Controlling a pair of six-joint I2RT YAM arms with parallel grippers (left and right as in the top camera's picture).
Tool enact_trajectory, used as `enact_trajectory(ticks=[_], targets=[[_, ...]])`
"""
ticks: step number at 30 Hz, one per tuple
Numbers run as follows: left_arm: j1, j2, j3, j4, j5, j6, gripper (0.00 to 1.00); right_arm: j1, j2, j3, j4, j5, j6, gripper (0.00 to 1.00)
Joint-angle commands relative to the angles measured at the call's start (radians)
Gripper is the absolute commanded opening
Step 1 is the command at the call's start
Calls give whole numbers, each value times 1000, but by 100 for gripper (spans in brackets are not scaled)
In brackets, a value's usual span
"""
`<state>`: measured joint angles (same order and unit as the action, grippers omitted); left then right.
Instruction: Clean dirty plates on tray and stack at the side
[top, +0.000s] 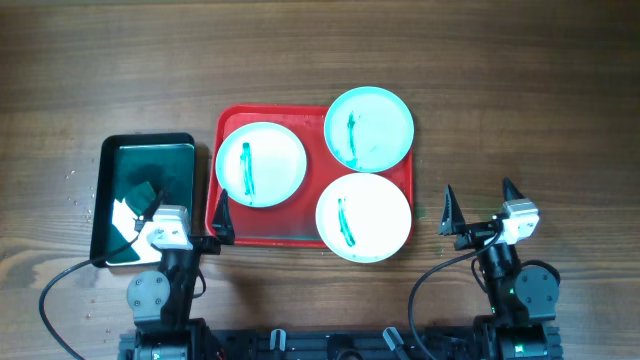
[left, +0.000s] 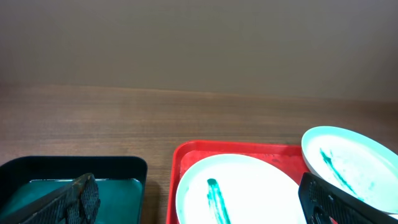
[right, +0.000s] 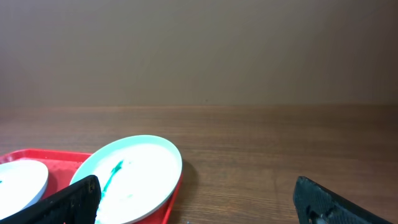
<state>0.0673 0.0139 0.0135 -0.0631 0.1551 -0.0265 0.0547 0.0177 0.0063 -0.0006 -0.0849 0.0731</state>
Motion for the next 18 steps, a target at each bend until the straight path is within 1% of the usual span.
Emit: enact_trajectory(ticks=[1, 4, 7, 12, 15, 18], targets=[[-5, -9, -8, 3, 2, 19, 100, 5, -6, -1, 4, 3, 41, 100], [-5, -9, -8, 3, 2, 19, 100, 5, -6, -1, 3, 2, 87, 100], [-5, -9, -8, 6, 29, 19, 100, 5, -6, -1, 4, 2, 95, 100], [-5, -9, -8, 72, 35, 19, 100, 5, -6, 1, 16, -53, 80, 100], [-5, -3, 16, 63, 47, 11, 100, 5, -6, 21, 15, -60, 77, 100], [-5, 35, 69, 37, 72, 11, 100, 5, 1, 59, 15, -95, 14, 100]])
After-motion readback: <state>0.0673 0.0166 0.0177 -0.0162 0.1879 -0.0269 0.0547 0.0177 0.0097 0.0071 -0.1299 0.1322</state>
